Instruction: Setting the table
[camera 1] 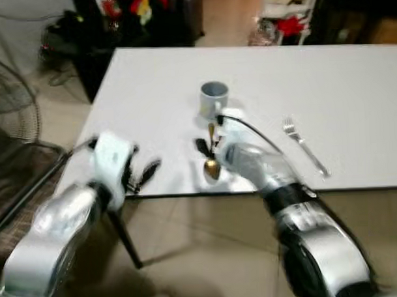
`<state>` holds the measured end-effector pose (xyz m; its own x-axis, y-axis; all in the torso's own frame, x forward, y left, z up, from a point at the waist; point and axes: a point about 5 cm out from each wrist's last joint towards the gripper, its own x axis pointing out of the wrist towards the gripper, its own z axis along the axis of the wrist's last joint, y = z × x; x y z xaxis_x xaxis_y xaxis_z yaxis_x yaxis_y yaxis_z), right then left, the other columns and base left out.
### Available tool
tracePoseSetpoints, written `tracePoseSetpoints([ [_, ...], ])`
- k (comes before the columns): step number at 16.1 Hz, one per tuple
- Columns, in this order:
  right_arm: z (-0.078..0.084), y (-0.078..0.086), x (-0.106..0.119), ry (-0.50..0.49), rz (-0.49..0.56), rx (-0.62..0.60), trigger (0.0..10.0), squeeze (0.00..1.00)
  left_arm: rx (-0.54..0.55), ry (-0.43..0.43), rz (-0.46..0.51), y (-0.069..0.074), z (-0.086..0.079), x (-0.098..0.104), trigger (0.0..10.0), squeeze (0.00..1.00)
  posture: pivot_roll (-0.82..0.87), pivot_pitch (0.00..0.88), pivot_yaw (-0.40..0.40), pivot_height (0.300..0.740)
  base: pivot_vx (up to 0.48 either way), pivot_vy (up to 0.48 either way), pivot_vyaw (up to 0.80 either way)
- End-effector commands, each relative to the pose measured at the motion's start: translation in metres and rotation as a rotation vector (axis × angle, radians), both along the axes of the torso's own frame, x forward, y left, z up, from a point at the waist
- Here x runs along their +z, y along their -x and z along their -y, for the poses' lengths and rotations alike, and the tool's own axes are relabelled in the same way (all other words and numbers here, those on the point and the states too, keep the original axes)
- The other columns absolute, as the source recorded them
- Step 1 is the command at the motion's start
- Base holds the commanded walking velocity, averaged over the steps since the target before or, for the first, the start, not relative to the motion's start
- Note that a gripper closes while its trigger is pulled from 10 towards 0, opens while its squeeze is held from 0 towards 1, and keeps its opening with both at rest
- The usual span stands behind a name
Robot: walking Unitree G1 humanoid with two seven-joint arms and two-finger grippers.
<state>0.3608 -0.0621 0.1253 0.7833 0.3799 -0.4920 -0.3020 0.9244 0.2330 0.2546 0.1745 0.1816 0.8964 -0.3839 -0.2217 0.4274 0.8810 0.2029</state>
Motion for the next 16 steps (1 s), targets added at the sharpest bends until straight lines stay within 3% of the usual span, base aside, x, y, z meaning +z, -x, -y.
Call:
tracePoseSetpoints([
  [1, 0.001, -0.003, 0.004, 0.03, -0.001, 0.021, 10.0, 1.0, 0.006, -0.009, -0.013, -0.001, 0.0, -0.004, 10.0, 0.0, 0.0, 0.0, 0.016, 0.74, 0.0, 0.0, 0.0],
  [2, -0.002, -0.01, -0.007, 0.042, -0.037, 0.011, 10.0, 1.0, 0.002, -0.017, -0.021, 0.002, -0.003, -0.005, 10.0, 0.0, 0.0, 0.0, 0.022, 0.74, 0.0, 0.0, 0.0],
  [4, -0.008, -0.017, -0.001, 0.034, -0.015, 0.013, 10.0, 1.0, -0.01, -0.028, -0.025, 0.005, -0.004, -0.004, 10.0, 0.0, 0.01, 0.0, 0.014, 0.74, 0.0, 0.0, 0.0],
  [8, -0.01, -0.009, 0.019, 0.041, 0.095, 0.097, 10.0, 1.0, 0.022, -0.019, -0.018, 0.005, -0.005, -0.005, 10.0, 0.0, 0.03, 0.0, -0.01, 0.74, 0.0, 0.0, 0.0],
  [9, -0.006, -0.009, 0.026, 0.037, 0.188, 0.114, 10.0, 1.0, 0.051, 0.001, -0.025, 0.006, -0.004, -0.01, 10.0, 0.0, 0.03, 0.0, -0.013, 0.74, 0.0, 0.0, 0.0],
  [10, 0.005, 0.0, 0.036, 0.051, 0.323, 0.089, 10.0, 0.0, 0.109, 0.028, 0.023, 0.004, -0.002, -0.011, 10.0, 0.0, 0.03, 0.0, -0.015, 0.74, 0.0, 0.0, 0.0],
  [11, 0.014, 0.009, 0.043, 0.087, 0.448, 0.063, 10.0, 0.0, 0.153, 0.057, 0.036, 0.004, 0.001, -0.013, 10.0, 0.0, 0.02, 0.0, -0.016, 0.74, 0.0, 0.0, 0.0],
  [12, 0.019, 0.017, 0.045, 0.084, 0.475, 0.066, 10.0, 0.0, 0.178, 0.081, 0.044, 0.004, 0.002, -0.013, 10.0, 0.0, 0.02, 0.0, -0.016, 0.74, 0.0, 0.0, 0.0],
  [14, 0.037, 0.051, 0.046, 0.072, 0.536, 0.097, 10.0, 0.0, 0.266, 0.152, 0.089, 0.006, 0.009, -0.014, 10.0, 0.0, 0.0, 0.0, -0.016, 0.74, 0.0, 0.0, 0.0],
  [16, 0.048, 0.073, 0.033, 0.087, 0.509, 0.084, 10.0, 0.0, 0.289, 0.174, 0.092, 0.009, 0.017, -0.016, 10.0, 0.0, 0.0, 0.0, -0.019, 0.74, 0.0, -0.232, 0.0],
])
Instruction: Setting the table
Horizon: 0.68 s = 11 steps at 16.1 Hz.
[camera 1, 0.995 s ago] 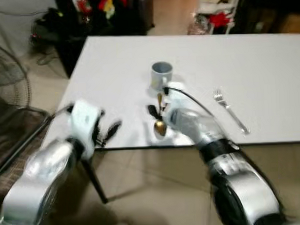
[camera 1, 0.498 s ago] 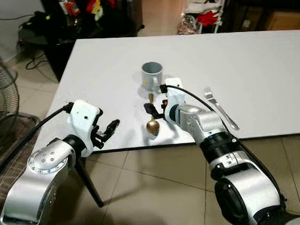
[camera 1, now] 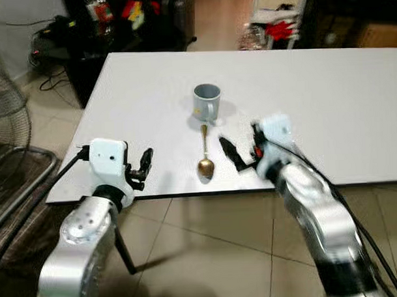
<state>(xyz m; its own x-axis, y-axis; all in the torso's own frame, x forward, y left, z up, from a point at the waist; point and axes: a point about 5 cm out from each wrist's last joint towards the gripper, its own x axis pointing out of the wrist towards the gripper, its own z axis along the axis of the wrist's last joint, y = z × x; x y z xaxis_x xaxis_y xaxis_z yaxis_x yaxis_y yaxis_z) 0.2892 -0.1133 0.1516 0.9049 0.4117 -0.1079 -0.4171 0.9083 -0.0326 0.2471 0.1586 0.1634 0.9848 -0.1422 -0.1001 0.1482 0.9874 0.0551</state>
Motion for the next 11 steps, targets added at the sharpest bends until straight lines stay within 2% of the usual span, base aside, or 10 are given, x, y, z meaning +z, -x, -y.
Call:
tracePoseSetpoints([
  [1, -0.001, 0.006, 0.005, -0.001, 0.014, 0.009, 10.0, 0.0, 0.008, -0.006, 0.014, 0.002, 0.003, 0.002, 10.0, 0.0, 0.0, 0.0, -0.019, 0.74, 0.0, -0.48, 0.0],
  [3, 0.005, 0.02, 0.003, -0.035, -0.015, -0.033, 10.0, 0.0, 0.019, -0.015, 0.024, 0.004, 0.007, 0.001, 10.0, 0.0, 0.0, 0.0, -0.019, 0.74, 0.0, -0.48, 0.0],
  [6, 0.013, 0.028, 0.003, -0.037, -0.013, -0.064, 10.0, 0.0, 0.064, -0.032, 0.021, 0.008, 0.003, -0.001, 10.0, 0.0, 0.0, 0.0, -0.026, 0.74, 0.0, -0.465, 0.0],
  [7, 0.015, 0.029, 0.003, -0.039, -0.016, -0.07, 10.0, 0.0, 0.067, -0.059, 0.022, 0.009, 0.002, -0.001, 10.0, 0.0, 0.01, 0.0, -0.03, 0.74, 0.0, -0.24, 0.0],
  [8, 0.017, 0.031, 0.002, -0.057, -0.027, -0.079, 10.0, 0.0, 0.082, -0.033, 0.013, 0.012, 0.002, -0.002, 10.0, 0.0, 0.01, 0.0, -0.034, 0.74, 0.0, 0.0, 0.0],
  [11, 0.017, 0.034, 0.003, -0.079, -0.032, -0.074, 10.0, 0.0, 0.098, -0.038, 0.034, 0.014, 0.001, 0.002, 10.0, 0.0, 0.01, 0.0, -0.037, 0.74, 0.0, 0.0, 0.0],
])
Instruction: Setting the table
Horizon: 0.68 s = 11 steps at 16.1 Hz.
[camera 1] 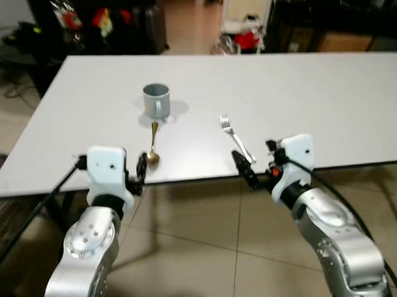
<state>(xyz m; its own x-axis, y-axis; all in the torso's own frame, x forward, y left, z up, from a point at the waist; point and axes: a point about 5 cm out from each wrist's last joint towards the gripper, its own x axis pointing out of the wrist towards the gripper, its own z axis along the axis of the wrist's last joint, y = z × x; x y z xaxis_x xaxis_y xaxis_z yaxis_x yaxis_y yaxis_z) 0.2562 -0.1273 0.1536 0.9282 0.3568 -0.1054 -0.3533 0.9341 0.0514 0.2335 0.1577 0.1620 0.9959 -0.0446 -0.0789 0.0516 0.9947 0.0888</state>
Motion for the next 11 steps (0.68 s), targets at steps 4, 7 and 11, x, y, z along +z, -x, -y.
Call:
tracePoseSetpoints([
  [4, 0.0034, 0.001, 0.0037, -0.016, 0.0, -0.01, 10.0, 0.0, -0.03, 0.027, 0.027, 0.0036, 0.0066, 0.0046, 10.0, 0.0, 0.01, 0.0, -0.043, 0.74, 0.071, 0.0, 0.0],
  [7, 0.0038, -0.0006, 0.0033, -0.016, -0.004, -0.023, 10.0, 0.0, -0.02, 0.025, 0.026, 0.0041, 0.0031, 0.0048, 10.0, 0.0, 0.01, 0.0, -0.041, 0.74, 0.375, 0.0, 0.0],
  [11, 0.0031, -0.0033, 0.0052, -0.016, 0.003, -0.024, 10.0, 0.0, 0.001, 0.023, 0.025, 0.0041, -0.0009, 0.0052, 10.0, 0.0, 0.01, 0.0, -0.04, 0.74, 0.387, 0.0, 0.0],
])
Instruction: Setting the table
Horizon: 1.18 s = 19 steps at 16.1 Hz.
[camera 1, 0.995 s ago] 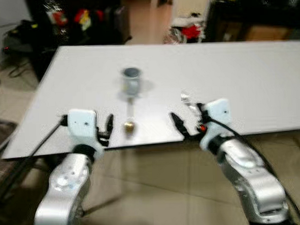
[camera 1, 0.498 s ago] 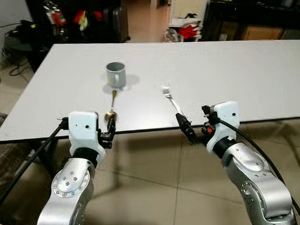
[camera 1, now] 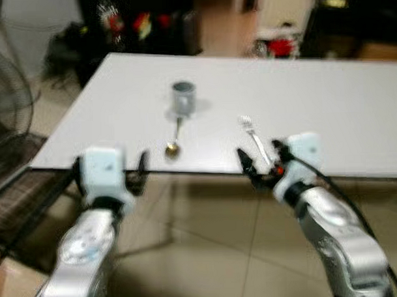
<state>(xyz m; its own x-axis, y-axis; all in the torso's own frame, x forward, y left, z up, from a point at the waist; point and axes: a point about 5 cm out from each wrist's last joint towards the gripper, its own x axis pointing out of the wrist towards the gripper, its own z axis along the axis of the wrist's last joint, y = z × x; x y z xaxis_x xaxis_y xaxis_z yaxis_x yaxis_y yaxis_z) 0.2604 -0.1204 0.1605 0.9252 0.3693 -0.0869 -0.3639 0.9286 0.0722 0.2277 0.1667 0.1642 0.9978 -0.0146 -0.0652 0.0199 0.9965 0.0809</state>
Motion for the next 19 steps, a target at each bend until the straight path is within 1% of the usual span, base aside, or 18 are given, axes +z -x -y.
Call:
tracePoseSetpoints([
  [1, 0.01, 0.001, -0.002, 0.016, -0.005, -0.034, 10.0, 0.0, -0.03, 0.014, 0.012, -0.002, 0.008, 0.003, 10.0, 0.0, 0.01, 0.0, -0.04, 0.74, 0.39, 0.0, 0.0],
  [4, 0.012, -0.001, -0.001, 0.021, -0.008, -0.046, 10.0, 0.0, -0.034, 0.017, 0.009, -0.002, 0.006, 0.003, 10.0, 0.0, 0.01, 0.0, -0.038, 0.74, 0.386, 0.0, 0.0],
  [8, 0.015, 0.0, -0.002, 0.014, -0.018, -0.063, 10.0, 0.0, -0.087, 0.01, -0.011, -0.003, 0.011, 0.0, 10.0, 0.0, 0.0, 0.0, -0.026, 0.74, 0.39, 0.0, 0.0],
  [9, 0.015, 0.001, -0.002, 0.014, -0.019, -0.064, 10.0, 0.0, -0.096, 0.005, -0.014, -0.004, 0.012, 0.0, 10.0, 0.0, -0.01, 0.005, -0.014, 0.74, 0.386, 0.0, 0.0],
  [10, 0.015, 0.003, -0.003, 0.023, -0.024, -0.046, 10.0, 0.0, -0.116, 0.002, -0.02, -0.01, 0.013, -0.001, 10.0, 0.0, -0.02, 0.022, 0.009, 0.74, 0.379, 0.0, 0.0],
  [13, 0.014, 0.006, -0.002, 0.046, -0.022, -0.026, 10.0, 0.0, -0.132, 0.0, -0.029, -0.011, 0.013, -0.003, 10.0, 0.0, -0.03, 0.032, 0.024, 0.74, 0.367, 0.0, 0.0],
  [14, 0.015, 0.008, 0.0, 0.073, -0.022, -0.021, 10.0, 0.0, -0.124, 0.021, -0.081, -0.014, 0.012, -0.009, 10.0, 0.0, -0.05, 0.037, 0.032, 0.74, 0.0, 0.0, 0.0],
  [17, 0.015, 0.01, 0.003, 0.122, -0.03, -0.003, 10.0, 0.0, -0.127, 0.027, -0.116, -0.024, 0.007, -0.019, 10.0, 0.0, -0.06, 0.026, 0.027, 0.74, 0.0, 0.0, 0.0],
  [18, 0.014, 0.009, 0.002, 0.136, -0.041, 0.008, 10.0, 0.0, -0.132, 0.048, -0.14, -0.03, 0.004, -0.023, 10.0, 1.0, -0.06, 0.02, 0.027, 0.74, 0.0, 0.0, 0.0],
  [19, 0.012, 0.008, 0.001, 0.147, -0.057, 0.029, 10.0, 0.0, -0.124, 0.075, -0.16, -0.035, 0.002, -0.027, 10.0, 1.0, -0.06, 0.015, 0.028, 0.74, 0.0, 0.0, 0.0],
])
